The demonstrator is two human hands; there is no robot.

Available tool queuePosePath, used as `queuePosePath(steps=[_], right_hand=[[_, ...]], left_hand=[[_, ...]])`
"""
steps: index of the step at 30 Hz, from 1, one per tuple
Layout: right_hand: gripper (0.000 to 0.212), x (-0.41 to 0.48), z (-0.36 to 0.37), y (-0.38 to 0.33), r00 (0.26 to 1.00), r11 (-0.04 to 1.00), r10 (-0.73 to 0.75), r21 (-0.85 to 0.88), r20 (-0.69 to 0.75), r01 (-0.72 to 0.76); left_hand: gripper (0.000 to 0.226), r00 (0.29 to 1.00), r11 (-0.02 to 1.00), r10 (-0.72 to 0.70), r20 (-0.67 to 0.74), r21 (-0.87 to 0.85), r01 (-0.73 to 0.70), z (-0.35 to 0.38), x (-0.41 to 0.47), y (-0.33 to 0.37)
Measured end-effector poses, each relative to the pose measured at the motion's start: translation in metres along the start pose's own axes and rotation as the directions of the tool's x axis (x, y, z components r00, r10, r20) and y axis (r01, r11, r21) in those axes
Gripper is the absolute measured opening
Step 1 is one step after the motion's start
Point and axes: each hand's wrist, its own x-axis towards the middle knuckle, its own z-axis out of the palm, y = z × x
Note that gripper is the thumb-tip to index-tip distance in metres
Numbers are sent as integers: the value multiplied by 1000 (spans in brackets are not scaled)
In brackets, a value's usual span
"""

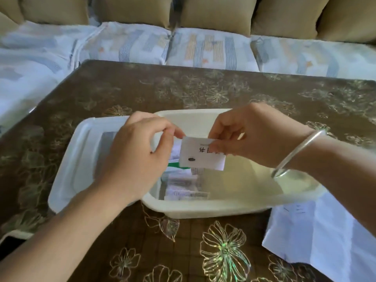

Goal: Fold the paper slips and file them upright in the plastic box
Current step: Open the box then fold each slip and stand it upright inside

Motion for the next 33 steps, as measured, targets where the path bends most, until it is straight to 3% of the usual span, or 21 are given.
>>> queuePosePath(steps=[5, 15, 22, 29, 33], right_hand=[[8, 12, 22, -13, 972, 998, -45, -42, 232, 56], [28, 14, 46, -20, 877, 971, -1, -208, 481, 115], [33, 23, 59, -27, 854, 874, -39, -397, 519, 282], [25, 28, 65, -31, 866, 823, -128, -436, 483, 364], [40, 29, 63, -36, 906, 753, -47, -580, 422, 310]], left_hand=[[27, 1000, 999, -20, 10, 25, 20, 1, 1, -1], [27, 999, 999, -34, 17, -13, 34, -1, 0, -2], [27, 999, 999, -27, 20, -30, 28, -1, -1, -2], [26, 1000, 998, -1, 21, -70, 2, -1, -1, 0], [25, 1000, 998, 3, 22, -61, -2, -1, -1, 1]])
